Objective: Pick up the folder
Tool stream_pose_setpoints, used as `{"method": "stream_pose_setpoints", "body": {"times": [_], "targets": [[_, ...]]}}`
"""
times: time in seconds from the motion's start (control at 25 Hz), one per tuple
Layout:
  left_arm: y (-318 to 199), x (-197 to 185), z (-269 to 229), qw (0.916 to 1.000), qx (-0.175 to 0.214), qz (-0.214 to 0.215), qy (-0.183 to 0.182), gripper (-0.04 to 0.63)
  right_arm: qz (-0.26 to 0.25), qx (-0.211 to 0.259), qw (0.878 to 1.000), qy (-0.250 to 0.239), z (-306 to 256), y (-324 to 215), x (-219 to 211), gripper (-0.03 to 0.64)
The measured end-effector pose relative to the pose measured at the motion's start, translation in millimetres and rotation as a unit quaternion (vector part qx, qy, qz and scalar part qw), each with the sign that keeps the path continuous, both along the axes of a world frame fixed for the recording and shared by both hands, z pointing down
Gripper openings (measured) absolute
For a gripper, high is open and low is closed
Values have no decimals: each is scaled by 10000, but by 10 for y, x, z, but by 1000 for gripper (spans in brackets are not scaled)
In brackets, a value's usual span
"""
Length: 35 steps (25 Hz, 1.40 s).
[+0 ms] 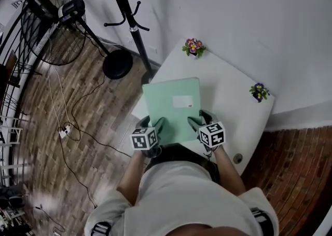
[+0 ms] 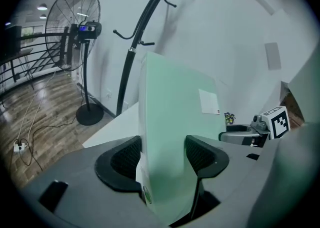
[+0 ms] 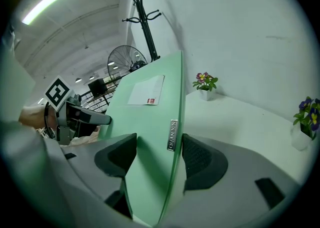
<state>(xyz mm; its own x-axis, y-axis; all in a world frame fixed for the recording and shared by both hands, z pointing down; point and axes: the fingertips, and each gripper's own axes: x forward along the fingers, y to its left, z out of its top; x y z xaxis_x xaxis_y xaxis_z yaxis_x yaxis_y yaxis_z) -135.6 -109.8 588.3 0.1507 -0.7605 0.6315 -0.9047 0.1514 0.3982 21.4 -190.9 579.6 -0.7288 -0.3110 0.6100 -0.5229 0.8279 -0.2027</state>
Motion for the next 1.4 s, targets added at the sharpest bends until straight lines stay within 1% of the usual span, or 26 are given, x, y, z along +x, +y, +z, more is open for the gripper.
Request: {"method": "stream_pose_setpoints", "body": {"times": [0.12, 0.2, 0.4, 0.56, 0.84, 1.04, 1.24, 1.4], "targets": [[-19, 29, -64, 9999, 64, 109, 39, 296, 199, 99, 9997, -129, -86, 14, 46, 284], [-70, 53, -122, 9996, 155, 228, 3, 296, 350, 202, 9990, -199, -145, 2, 87, 284], [-246, 159, -305, 9965, 425, 663, -283, 296, 775, 362, 9958, -323, -268, -35, 245, 284], [-382, 257, -441, 9926, 627, 958, -410, 296, 1087, 557, 9916, -415, -393, -69, 379, 284], [-623, 498, -649, 9825, 1001, 1464, -564, 296, 1612, 904, 9815, -500, -599, -144, 653, 284], [-756, 692, -779, 9752, 1213, 1756, -592, 296, 1937, 1142, 9729, -535, -743, -164, 865, 284], [-868, 851, -963, 9658, 1478, 2002, -733, 296, 2141, 1363, 9657, -547, -907, -193, 1029, 284], [-915, 889, -1083, 9604, 1633, 2097, -833, 296, 2247, 1560, 9601, -577, -1059, -202, 1082, 284]]}}
